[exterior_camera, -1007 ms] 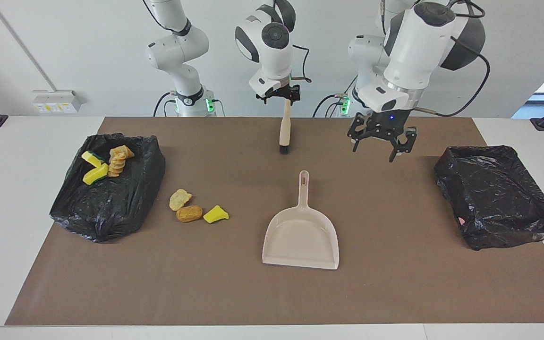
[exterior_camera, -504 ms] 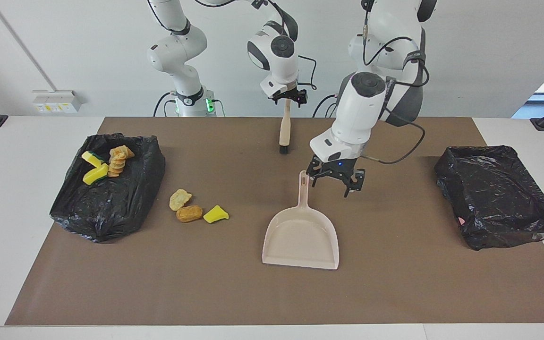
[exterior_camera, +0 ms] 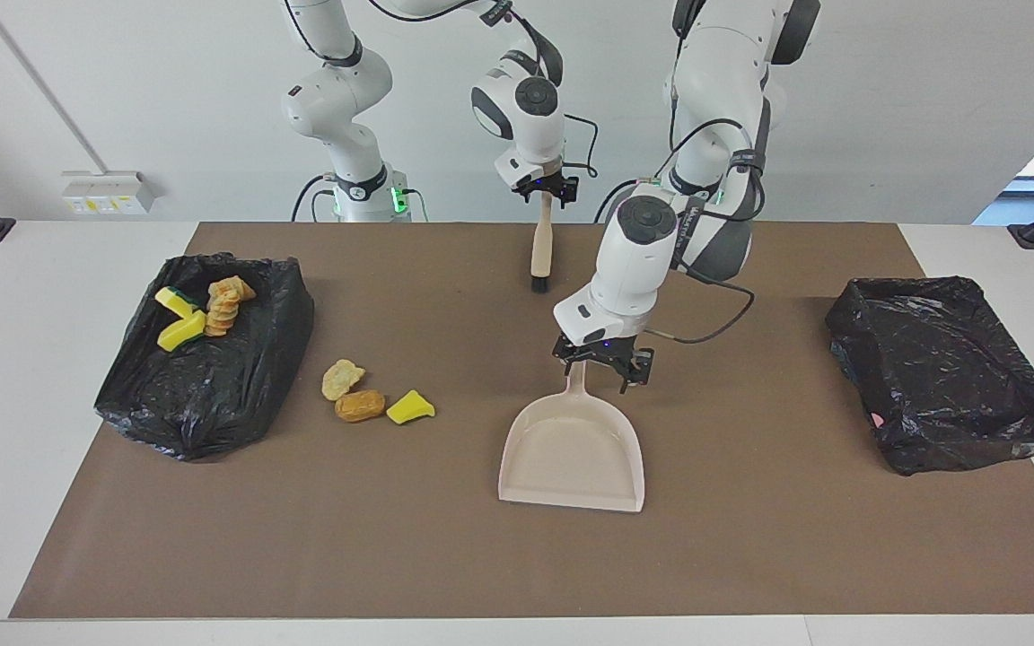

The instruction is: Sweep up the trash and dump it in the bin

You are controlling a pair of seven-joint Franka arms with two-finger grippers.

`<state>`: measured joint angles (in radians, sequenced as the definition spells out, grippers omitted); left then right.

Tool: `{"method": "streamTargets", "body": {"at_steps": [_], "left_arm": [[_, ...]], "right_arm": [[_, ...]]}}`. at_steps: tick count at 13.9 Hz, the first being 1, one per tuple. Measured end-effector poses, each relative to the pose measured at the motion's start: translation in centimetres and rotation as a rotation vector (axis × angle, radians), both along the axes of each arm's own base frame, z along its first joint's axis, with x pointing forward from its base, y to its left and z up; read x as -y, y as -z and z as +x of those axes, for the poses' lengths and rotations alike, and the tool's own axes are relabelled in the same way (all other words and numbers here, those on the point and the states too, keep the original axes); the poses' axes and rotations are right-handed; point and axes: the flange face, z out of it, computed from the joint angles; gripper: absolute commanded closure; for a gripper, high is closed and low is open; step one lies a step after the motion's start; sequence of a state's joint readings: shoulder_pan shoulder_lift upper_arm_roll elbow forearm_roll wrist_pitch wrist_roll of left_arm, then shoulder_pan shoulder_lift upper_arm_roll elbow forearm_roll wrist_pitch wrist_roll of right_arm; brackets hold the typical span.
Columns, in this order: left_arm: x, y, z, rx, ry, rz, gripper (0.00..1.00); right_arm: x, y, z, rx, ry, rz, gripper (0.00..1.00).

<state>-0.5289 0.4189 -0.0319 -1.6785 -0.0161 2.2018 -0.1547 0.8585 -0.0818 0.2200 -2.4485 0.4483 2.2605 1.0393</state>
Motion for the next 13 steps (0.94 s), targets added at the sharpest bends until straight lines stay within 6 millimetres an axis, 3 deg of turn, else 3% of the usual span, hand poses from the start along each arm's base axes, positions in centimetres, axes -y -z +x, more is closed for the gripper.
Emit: {"method": "streamTargets", "body": {"at_steps": [2, 3, 6, 9, 11, 13], "left_arm": [[1.3, 1.6, -0.5, 0.003, -0.026, -0.007, 0.0], [1.5, 1.9, -0.5, 0.0, -0.029, -0.006, 0.08], [1.4, 2.0, -0.5, 0.0, -0.033, -0.005, 0.6], [1.2, 2.1, -0.4, -0.002, -0.038, -0.002, 1.0], [0.9, 2.2, -0.4, -0.009, -0.037, 0.012, 1.0], [0.6, 2.1, -0.4, -0.004, -0.021, 0.045, 1.0]], "right_arm": [[0.0, 0.1, 0.0, -0.001, 0.0, -0.001, 1.0], [0.0, 0.1, 0.0, -0.001, 0.0, -0.001, 1.0], [0.0, -0.1, 0.1, 0.0, 0.002, 0.001, 1.0], [0.2, -1.4, 0.5, -0.034, -0.01, -0.022, 1.0], [2.0, -4.1, 1.7, -0.041, -0.034, -0.067, 1.0], [5.0, -6.9, 2.9, -0.04, -0.07, -0.113, 1.0]]}}
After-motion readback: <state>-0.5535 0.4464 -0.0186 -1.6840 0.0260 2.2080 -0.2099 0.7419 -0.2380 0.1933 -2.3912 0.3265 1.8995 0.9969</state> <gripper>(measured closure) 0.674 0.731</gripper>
